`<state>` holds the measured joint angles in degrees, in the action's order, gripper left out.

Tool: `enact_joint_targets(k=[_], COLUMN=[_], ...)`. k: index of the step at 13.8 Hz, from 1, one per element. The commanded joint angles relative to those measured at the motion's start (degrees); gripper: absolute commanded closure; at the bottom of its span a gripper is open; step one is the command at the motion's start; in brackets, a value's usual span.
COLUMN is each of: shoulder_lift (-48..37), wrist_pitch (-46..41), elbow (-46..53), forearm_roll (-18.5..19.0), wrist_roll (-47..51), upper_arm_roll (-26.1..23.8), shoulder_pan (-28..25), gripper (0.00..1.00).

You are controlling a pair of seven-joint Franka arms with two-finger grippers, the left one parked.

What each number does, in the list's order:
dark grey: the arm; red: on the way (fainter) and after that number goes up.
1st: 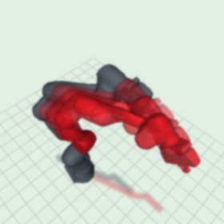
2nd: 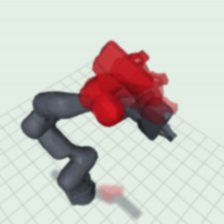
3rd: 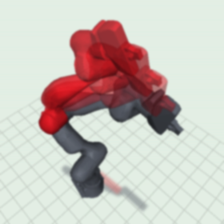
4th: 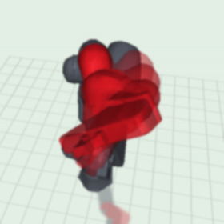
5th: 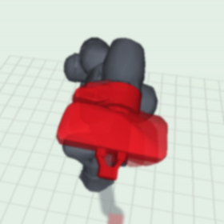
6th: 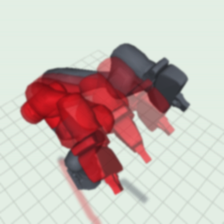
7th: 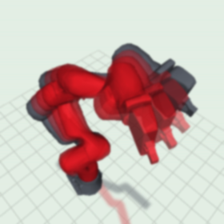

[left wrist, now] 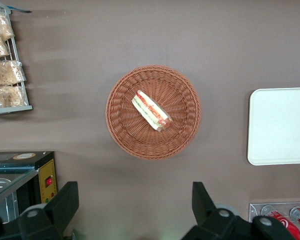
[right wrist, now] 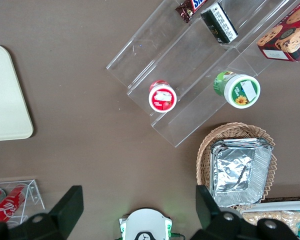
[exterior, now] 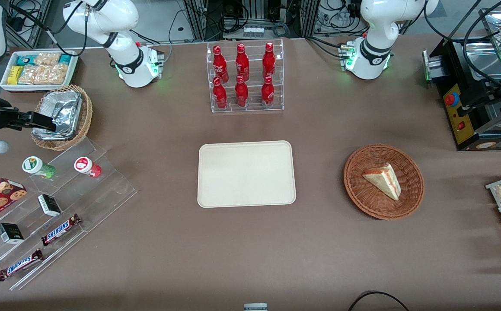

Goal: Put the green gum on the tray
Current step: 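Move the right gripper down toward the green-lidded gum jar on the rack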

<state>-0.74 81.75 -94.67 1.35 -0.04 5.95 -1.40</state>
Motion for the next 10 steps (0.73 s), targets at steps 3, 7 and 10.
enact_joint_targets(k=[3, 7, 10], shoulder_lift=[1.0, 1.09, 1.79], wrist_pitch=[-0.45, 5.86, 9.29], elbow=[1.59, -2.96, -5.07], forearm_roll=[0.41, -0.21, -0.3], wrist_roll=[0.57, -0.39, -10.01], upper_arm_roll=[0.38, 0.64, 1.17], shoulder_pan=[-0.27, 0.26, 1.74], gripper=[0.0, 0.0, 0.0])
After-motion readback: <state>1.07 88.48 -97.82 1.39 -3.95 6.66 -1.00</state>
